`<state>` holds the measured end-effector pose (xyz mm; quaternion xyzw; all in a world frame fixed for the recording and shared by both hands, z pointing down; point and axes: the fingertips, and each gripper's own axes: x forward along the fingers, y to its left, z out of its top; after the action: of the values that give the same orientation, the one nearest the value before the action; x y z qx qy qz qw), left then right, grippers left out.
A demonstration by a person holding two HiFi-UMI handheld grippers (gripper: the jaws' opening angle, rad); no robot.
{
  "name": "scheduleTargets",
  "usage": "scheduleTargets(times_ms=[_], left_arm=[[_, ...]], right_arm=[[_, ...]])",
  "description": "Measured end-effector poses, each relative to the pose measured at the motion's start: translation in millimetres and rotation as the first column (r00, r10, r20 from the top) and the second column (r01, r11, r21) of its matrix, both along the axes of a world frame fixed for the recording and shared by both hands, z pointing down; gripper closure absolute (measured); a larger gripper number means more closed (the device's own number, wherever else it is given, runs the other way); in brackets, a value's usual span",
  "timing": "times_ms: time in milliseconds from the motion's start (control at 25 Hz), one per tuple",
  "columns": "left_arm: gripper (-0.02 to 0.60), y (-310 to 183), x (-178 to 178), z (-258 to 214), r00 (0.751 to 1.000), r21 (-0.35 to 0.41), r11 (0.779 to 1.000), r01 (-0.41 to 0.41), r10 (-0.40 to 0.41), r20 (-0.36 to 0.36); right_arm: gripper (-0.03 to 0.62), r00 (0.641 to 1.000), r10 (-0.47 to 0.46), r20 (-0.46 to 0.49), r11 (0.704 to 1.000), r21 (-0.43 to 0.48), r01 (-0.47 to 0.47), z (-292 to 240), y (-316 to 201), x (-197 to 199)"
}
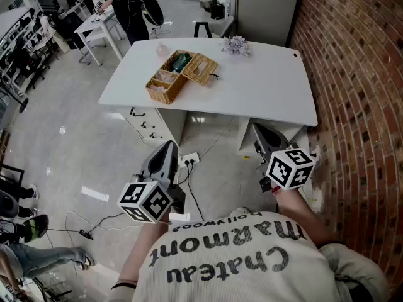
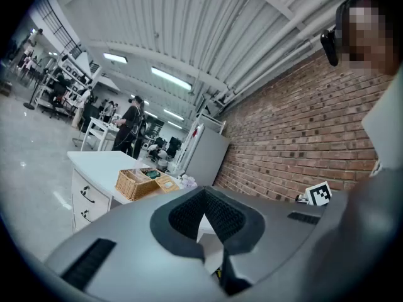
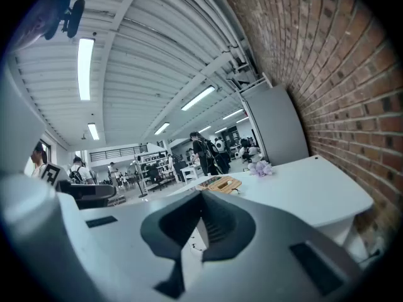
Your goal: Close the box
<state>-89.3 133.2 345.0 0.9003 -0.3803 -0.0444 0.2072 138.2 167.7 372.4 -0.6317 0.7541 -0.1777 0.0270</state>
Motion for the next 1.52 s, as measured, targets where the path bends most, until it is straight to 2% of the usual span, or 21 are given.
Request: scheduleTargets(times_ms=[280, 440, 840, 1080, 1400, 1520], left_arm=[[0.580, -15, 2, 12, 1.000, -0.007, 1.000, -0.012, 0.012, 0.007], [0.580, -34, 13, 17, 1.000, -0.005, 1.000, -0.027, 0.027, 0.012], [0.580, -115, 60, 19, 1.000, -0.037, 0.999, 0.026, -0.026, -0.011], [0.580, -157, 91, 16, 0.998, -0.031, 0.998, 0.055, -0.056, -0.017], [0.580, -192, 124, 17, 0.994, -0.017, 0.995, 0.100, -0.101, -0.035], [0.580, -197, 131, 22, 0.992, -0.014, 0.993, 0.116, -0.117, -0.039]], right_arm=[[0.591, 1.000, 0.018, 0.009, 1.000, -0.023, -0.017, 14, -14, 7], [0.591, 1.000, 0.011, -0.022, 0.999, -0.036, -0.012, 21, -34, 14], [0.591, 0.999, -0.053, -0.001, 0.996, -0.065, 0.053, 29, -120, 51], [0.591, 0.995, -0.099, 0.008, 0.994, -0.043, 0.099, 19, -172, 79], [0.591, 0.989, -0.148, -0.024, 0.989, -0.032, 0.147, 19, -219, 110], [0.591, 0.988, -0.153, -0.008, 0.987, -0.041, 0.152, 24, -230, 120]])
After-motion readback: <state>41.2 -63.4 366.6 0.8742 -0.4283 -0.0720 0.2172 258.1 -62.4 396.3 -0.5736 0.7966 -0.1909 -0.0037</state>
